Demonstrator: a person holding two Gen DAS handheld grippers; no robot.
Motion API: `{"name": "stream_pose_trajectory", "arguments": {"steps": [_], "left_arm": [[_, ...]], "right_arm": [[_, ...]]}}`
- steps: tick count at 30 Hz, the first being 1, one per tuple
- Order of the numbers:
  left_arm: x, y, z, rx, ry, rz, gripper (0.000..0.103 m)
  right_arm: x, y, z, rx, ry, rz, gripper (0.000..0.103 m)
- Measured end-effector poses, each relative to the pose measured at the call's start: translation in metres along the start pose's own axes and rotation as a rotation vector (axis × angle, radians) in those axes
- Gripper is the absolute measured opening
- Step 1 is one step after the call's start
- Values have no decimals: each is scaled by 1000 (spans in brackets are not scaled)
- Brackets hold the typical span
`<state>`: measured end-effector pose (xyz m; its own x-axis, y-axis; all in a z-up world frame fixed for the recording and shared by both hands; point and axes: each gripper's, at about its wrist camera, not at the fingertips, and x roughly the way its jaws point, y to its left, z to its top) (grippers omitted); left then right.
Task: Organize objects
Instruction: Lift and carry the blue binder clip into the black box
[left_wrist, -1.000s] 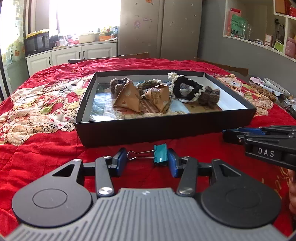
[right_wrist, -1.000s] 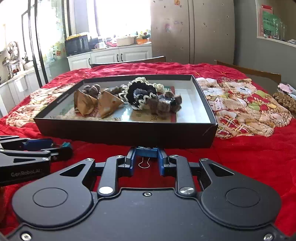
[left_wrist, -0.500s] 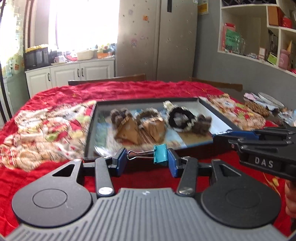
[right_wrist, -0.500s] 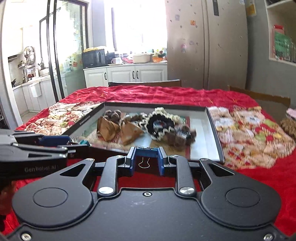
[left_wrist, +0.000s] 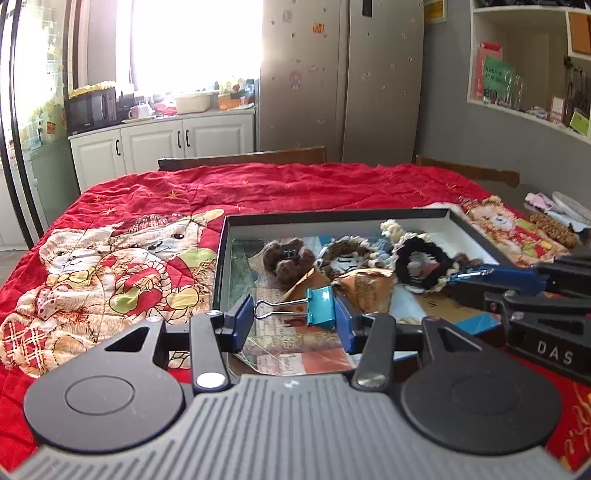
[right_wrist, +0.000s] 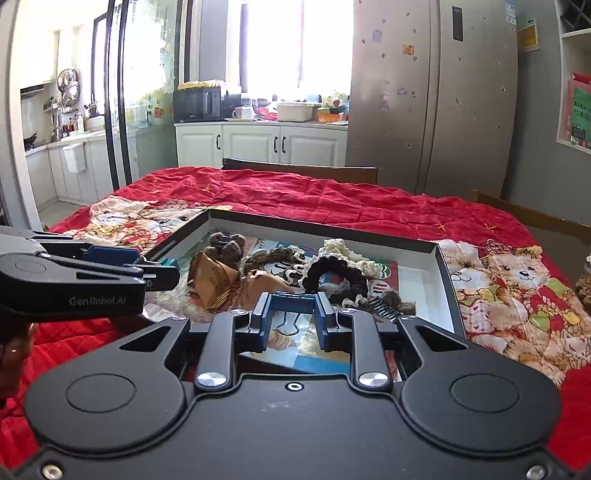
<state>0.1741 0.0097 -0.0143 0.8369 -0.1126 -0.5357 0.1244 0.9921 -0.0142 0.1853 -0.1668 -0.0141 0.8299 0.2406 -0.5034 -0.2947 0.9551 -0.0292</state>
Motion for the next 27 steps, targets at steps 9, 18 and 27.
{"name": "stream_pose_trajectory", "arguments": {"steps": [9, 18, 27], "left_arm": [[23, 3, -2, 13, 44, 9, 50], [34, 2, -4, 28, 75, 7, 51], [43, 0, -9, 47, 114, 5, 51]], "right_arm": [[33, -5, -2, 22, 74, 18, 23], [53, -5, -4, 21, 127, 19, 23], [66, -6, -6, 20, 183, 15, 23]]}}
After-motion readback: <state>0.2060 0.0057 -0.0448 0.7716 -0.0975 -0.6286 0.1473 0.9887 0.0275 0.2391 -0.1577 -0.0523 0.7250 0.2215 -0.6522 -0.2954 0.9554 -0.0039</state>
